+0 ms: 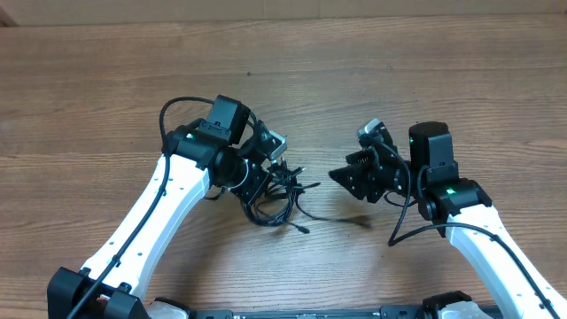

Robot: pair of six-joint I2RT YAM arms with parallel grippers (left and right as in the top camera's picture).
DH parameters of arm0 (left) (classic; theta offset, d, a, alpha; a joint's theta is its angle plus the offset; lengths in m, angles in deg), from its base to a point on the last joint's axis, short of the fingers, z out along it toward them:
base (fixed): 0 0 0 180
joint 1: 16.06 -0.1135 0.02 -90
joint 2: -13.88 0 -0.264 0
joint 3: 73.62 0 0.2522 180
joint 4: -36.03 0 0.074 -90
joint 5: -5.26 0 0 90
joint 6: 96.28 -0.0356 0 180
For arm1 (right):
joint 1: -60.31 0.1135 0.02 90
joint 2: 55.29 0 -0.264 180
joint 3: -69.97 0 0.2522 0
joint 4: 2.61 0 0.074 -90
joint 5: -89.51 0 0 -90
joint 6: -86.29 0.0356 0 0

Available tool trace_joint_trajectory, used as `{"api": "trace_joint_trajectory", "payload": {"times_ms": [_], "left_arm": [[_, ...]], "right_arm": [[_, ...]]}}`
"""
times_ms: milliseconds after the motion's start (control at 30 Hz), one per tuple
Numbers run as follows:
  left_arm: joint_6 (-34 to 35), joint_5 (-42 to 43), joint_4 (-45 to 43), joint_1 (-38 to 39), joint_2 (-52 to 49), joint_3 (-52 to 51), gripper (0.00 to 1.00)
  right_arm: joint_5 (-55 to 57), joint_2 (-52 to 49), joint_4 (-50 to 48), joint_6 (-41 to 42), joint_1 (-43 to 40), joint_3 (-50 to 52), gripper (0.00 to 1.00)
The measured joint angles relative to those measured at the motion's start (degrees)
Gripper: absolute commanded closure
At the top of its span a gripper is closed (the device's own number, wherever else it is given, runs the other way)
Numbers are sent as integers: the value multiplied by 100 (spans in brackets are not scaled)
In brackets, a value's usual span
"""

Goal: Untangle cables

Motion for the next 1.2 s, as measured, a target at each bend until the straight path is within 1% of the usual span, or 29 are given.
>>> {"api": "trace_joint_trajectory", "payload": {"times_ms": [67, 167, 233, 367, 533, 667, 1033, 1200], "left_arm": [[-46, 0, 155, 0, 0, 0, 96], [-125, 48, 337, 0, 0, 0, 96], [-138, 157, 428, 0, 0, 0, 96], [-146, 411, 463, 0, 0, 0, 96], [-149, 634, 470, 0, 0, 0, 96], [-149, 667, 472, 0, 0, 0, 96], [-149, 667, 365, 2, 0, 0, 96], [-149, 688, 260, 208, 0, 0, 96]], "right_arm": [[-236, 0, 68, -632, 39, 0, 28], [-527, 0, 299, -1532, 177, 0, 28], [-686, 0, 417, -2020, 334, 0, 32], [-885, 0, 494, -2524, 721, 0, 44], [-994, 2, 509, -2752, 1213, 0, 54], [-1029, 2, 507, -2817, 1375, 0, 54], [-1390, 0, 472, -2857, 1377, 0, 55], [-1495, 0, 444, -2855, 1377, 0, 56]]}}
